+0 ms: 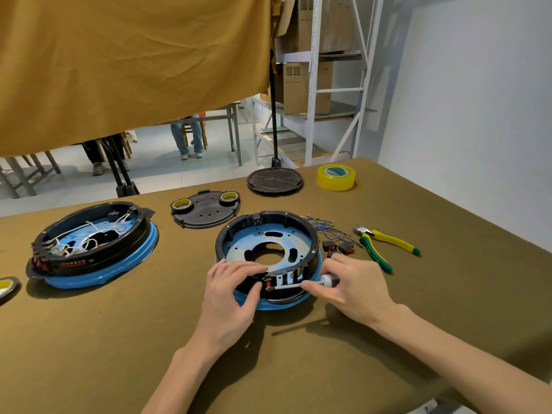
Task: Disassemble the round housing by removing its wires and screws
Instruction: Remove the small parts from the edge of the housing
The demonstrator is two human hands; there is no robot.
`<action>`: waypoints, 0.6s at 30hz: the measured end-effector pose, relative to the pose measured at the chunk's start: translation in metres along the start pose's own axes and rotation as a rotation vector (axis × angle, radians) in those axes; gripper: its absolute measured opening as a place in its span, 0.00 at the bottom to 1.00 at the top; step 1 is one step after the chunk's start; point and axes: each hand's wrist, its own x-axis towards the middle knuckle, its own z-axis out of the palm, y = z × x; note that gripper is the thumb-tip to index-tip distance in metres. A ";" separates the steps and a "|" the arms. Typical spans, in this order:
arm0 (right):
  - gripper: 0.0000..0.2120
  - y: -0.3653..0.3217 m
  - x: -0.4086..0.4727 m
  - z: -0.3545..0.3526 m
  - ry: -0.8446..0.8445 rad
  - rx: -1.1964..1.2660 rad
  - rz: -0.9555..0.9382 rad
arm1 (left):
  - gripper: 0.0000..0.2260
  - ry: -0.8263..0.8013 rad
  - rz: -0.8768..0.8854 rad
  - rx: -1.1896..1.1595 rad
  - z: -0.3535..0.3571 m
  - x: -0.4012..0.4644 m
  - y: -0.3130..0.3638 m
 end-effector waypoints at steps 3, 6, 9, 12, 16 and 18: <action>0.24 0.007 0.002 -0.003 0.018 -0.051 0.034 | 0.14 -0.003 -0.005 -0.027 0.000 0.001 -0.001; 0.25 0.011 0.001 -0.004 0.017 -0.100 0.050 | 0.14 -0.009 0.000 -0.032 -0.001 0.003 -0.001; 0.25 0.011 0.001 -0.005 0.017 -0.137 0.053 | 0.13 -0.015 -0.001 -0.042 -0.001 0.002 0.000; 0.24 0.007 0.004 -0.007 0.009 -0.142 0.034 | 0.13 -0.017 -0.009 -0.033 -0.002 0.002 0.002; 0.24 0.002 0.015 -0.016 -0.037 -0.189 -0.039 | 0.12 -0.010 -0.017 -0.035 -0.001 0.001 0.007; 0.28 0.000 0.022 -0.022 -0.079 -0.291 -0.099 | 0.12 0.001 -0.032 -0.046 0.000 0.001 0.009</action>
